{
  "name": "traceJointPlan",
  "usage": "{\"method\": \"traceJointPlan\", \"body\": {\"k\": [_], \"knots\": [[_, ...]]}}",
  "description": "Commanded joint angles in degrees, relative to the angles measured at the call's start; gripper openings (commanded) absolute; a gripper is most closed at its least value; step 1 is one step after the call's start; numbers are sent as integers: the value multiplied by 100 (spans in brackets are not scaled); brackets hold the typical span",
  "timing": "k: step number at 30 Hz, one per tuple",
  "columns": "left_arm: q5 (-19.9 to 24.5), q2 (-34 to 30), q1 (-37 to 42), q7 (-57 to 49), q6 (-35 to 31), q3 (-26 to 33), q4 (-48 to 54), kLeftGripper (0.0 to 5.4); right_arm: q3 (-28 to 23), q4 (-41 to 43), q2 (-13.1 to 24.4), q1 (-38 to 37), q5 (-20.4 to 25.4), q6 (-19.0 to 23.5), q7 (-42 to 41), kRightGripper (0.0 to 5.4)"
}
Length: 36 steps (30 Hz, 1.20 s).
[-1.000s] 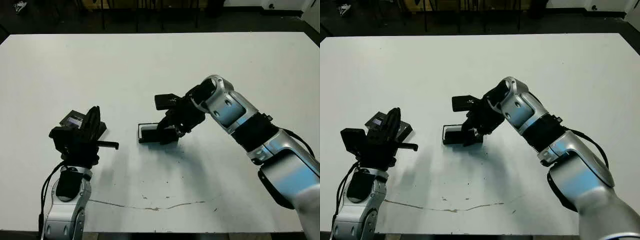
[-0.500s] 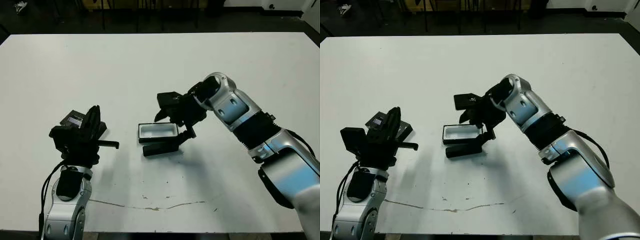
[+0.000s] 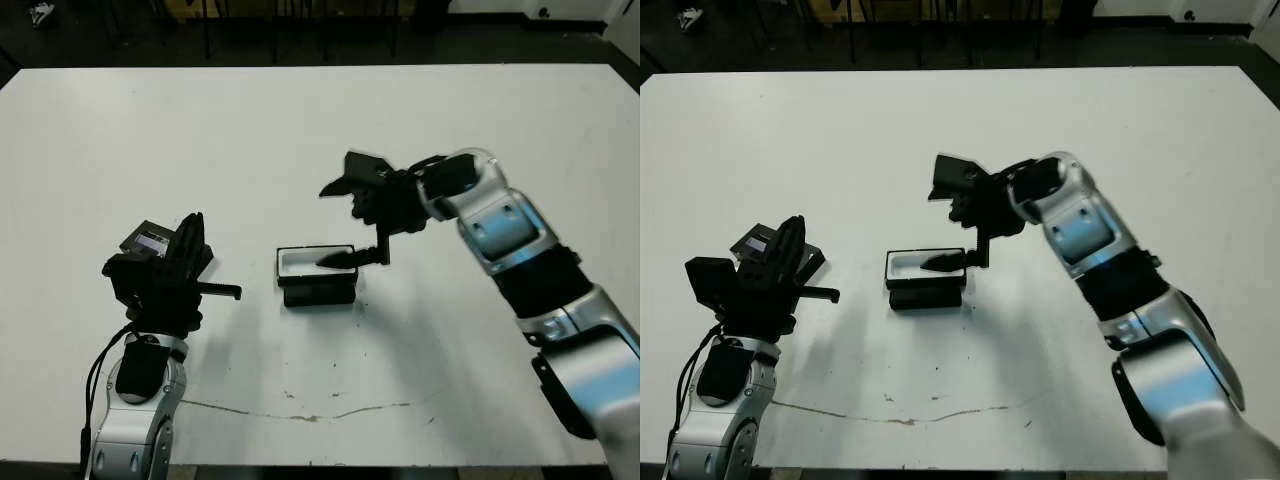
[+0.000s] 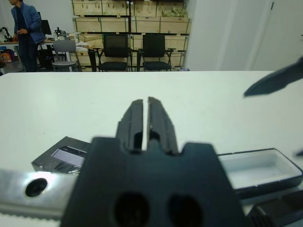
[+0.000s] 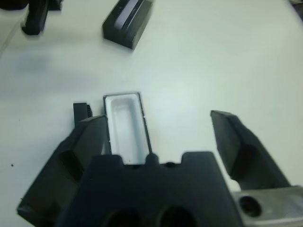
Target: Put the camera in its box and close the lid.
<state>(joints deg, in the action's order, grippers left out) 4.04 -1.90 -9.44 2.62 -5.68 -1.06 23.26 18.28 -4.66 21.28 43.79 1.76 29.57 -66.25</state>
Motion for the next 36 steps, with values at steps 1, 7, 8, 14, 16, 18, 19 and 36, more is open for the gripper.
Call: {"method": "traceJointPlan", "body": {"k": [1, 7, 8, 14, 16, 18, 19, 36], "knots": [[-25, -10, -85, -6, -25, 21, -65, 0, -425, 484, 324, -478, 294, 92, 199, 421], [-45, -31, -103, -2, 19, 19, -67, 0, -1258, 1019, 719, -1209, 963, 128, 465, 310], [-45, -35, -106, -1, 13, 22, -63, 0, -1411, 1167, 822, -1382, 1058, 234, 539, 291], [3, -55, -108, 27, 4, 52, -65, 0, -1824, 1373, 1170, -2195, 1495, 34, 578, 180], [-2, -58, -121, 22, 1, 52, -55, 0, -1846, 1478, 1215, -2426, 1587, 53, 649, 145], [-3, -55, -133, 15, -14, 57, -45, 0, -1829, 1583, 1263, -2608, 1724, 198, 671, 107], [0, -54, -138, 12, -30, 60, -35, 0, -1798, 1606, 1293, -2676, 1776, 193, 630, 106], [-63, -89, -191, 38, 38, 77, -74, 0, -510, -722, 1141, -1653, 1678, -895, -1256, 376]]}}
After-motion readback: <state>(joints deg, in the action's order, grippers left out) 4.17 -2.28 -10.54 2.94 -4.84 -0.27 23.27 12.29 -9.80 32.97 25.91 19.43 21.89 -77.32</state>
